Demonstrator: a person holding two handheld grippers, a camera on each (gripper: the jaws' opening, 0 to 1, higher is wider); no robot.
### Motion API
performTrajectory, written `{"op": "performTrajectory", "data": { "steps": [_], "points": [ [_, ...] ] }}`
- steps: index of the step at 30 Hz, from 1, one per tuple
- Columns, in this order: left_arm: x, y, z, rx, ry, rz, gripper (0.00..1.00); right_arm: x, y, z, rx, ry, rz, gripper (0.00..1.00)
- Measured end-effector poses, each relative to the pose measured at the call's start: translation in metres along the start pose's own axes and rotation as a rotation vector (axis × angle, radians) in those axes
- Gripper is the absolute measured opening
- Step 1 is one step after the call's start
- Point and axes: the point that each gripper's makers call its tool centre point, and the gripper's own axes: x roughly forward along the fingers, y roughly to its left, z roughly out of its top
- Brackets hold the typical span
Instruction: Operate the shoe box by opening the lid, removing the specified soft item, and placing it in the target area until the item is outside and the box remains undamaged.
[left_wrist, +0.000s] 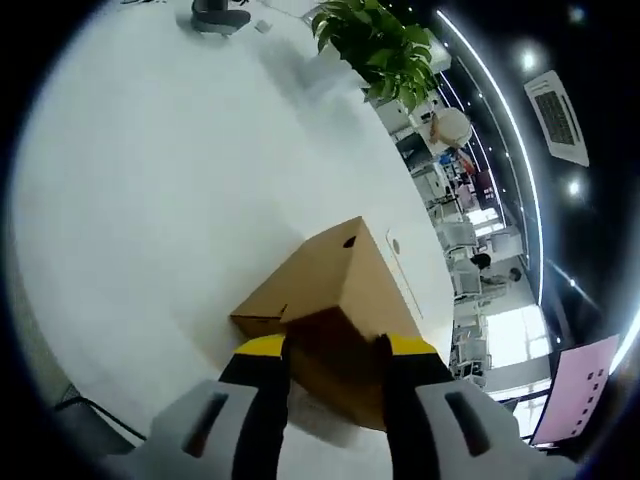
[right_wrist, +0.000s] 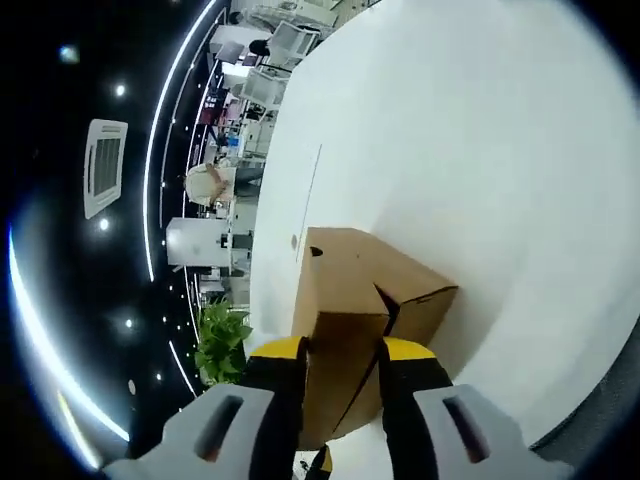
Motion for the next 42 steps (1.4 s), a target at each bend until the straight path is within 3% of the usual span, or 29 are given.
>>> {"op": "performTrajectory", "data": {
  "steps": [9, 11, 12, 16, 18, 19, 20, 21, 23, 25, 28, 33, 35, 38, 40, 42],
  "points": [
    [-0.001, -0.004, 0.005, 0.013, -0.02, -0.005, 0.35, -0.002, 0.004, 0.0, 0.051, -0.004, 0.026, 0.25],
    [0.001, -0.003, -0.001, -0.071, 0.025, -0.032, 0.34, -0.001, 0.002, 0.0, 0.045, -0.006, 0.023, 0.25],
    [0.001, -0.004, 0.002, -0.096, 0.012, -0.053, 0.34, -0.001, 0.001, -0.001, 0.052, 0.002, 0.028, 0.25],
    [0.001, -0.006, -0.002, -0.059, 0.019, -0.092, 0.37, 0.0, -0.001, -0.003, 0.048, 0.003, 0.061, 0.25],
    [0.003, -0.012, -0.002, -0.055, 0.022, -0.135, 0.43, 0.0, 0.001, -0.014, -0.004, 0.064, 0.091, 0.24],
    [0.002, -0.016, -0.002, -0.064, 0.018, -0.162, 0.49, -0.004, 0.001, -0.014, -0.103, 0.061, 0.077, 0.23],
    [0.001, -0.023, -0.002, -0.079, 0.023, -0.195, 0.52, -0.003, 0.007, -0.013, -0.204, 0.041, 0.103, 0.23],
    [-0.001, -0.03, -0.001, -0.083, 0.017, -0.237, 0.52, -0.003, 0.012, -0.018, -0.322, 0.067, 0.134, 0.23],
    [-0.003, -0.03, 0.001, -0.07, 0.01, -0.227, 0.54, -0.005, 0.018, -0.025, -0.345, 0.089, 0.161, 0.24],
    [-0.003, -0.034, 0.001, -0.034, 0.023, -0.239, 0.57, -0.005, 0.02, -0.025, -0.445, 0.091, 0.172, 0.27],
    [-0.006, -0.037, -0.001, -0.012, 0.029, -0.243, 0.58, -0.005, 0.02, -0.023, -0.699, 0.075, 0.167, 0.33],
    [-0.008, -0.04, 0.001, -0.004, 0.023, -0.256, 0.58, -0.011, 0.019, -0.031, -0.995, 0.093, 0.139, 0.41],
    [-0.009, -0.043, 0.001, 0.015, 0.024, -0.258, 0.59, -0.012, 0.017, -0.031, -1.072, 0.092, 0.126, 0.48],
    [-0.009, -0.046, -0.002, 0.112, 0.041, -0.246, 0.58, -0.012, 0.011, -0.029, -1.126, 0.083, 0.11, 0.59],
    [-0.008, -0.049, -0.004, 0.182, 0.06, -0.248, 0.59, -0.013, 0.001, -0.02, -1.224, 0.064, 0.058, 0.62],
    [-0.007, -0.054, -0.004, 0.181, 0.057, -0.253, 0.6, -0.011, -0.008, -0.013, -1.263, 0.056, 0.007, 0.62]
  ]
}}
